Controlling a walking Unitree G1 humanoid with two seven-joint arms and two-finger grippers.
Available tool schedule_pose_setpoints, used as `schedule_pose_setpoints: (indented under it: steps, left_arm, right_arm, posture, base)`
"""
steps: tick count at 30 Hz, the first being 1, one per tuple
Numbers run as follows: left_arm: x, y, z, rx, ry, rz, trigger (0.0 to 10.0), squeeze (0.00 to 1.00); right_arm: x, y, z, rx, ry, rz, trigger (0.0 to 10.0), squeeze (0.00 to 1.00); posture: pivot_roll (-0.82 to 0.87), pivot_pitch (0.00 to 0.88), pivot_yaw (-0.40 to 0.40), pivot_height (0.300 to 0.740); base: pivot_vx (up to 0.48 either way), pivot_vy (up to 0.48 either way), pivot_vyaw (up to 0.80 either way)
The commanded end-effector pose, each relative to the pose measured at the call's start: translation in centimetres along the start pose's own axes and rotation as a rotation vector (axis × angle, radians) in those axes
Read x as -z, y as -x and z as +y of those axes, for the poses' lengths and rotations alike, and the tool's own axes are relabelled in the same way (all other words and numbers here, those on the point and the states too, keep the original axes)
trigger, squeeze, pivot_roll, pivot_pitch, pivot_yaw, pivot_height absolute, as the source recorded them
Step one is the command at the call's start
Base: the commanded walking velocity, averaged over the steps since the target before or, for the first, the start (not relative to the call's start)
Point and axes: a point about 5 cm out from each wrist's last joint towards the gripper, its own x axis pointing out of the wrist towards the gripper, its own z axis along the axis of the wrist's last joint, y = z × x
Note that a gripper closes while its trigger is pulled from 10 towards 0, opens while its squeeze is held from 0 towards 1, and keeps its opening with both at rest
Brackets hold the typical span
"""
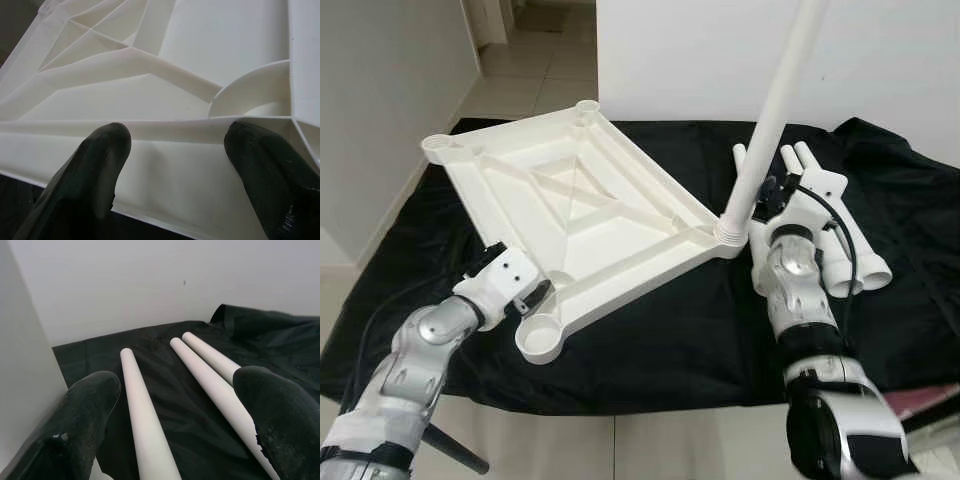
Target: Building children table
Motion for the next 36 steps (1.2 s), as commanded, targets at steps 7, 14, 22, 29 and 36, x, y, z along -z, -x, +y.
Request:
schedule_pose_setpoints:
  steps: [7,14,22,29,36]
  left_arm:
    - [-0.5,-0.9,-6.8,0.396,0.076,0.011,10.0,0.0]
    - [-1.3,-1.3,-6.4,0.374,0.086,0.005,10.0,0.0]
    - [-0.6,-0.6,-2.9,0.248,0.123,0.076,10.0,0.0]
    - [-0.5,0.5,0.9,0.135,0.153,0.07,10.0,0.0]
    - [-0.5,0.9,2.3,0.089,0.184,0.051,10.0,0.0]
  right_arm:
    - [-0.4,-0.4,4.0,-0.173,-0.037,0.03,10.0,0.0]
    - [0.1,0.1,5.2,-0.265,-0.05,0.043,10.0,0.0]
    - [1.8,0.9,3.8,-0.271,-0.034,0.049,10.0,0.0]
    - [4.0,2.0,1.4,-0.239,0.008,0.072,10.0,0.0]
    - [5.2,3.0,0.4,-0.236,0.022,0.088,10.0,0.0]
  posture:
    - [0.03,0.033,-0.042,0.74]
    - [0.03,0.035,-0.035,0.74]
    - [0.02,0.042,-0.032,0.74]
    - [0.01,0.045,-0.033,0.74]
    - [0.02,0.046,-0.036,0.74]
  base:
    - [0.0,0.0,0.0]
    - [0.0,0.0,0.0]
    - [0.0,0.0,0.0]
    - [0.0,0.0,0.0]
    - [0.0,0.0,0.0]
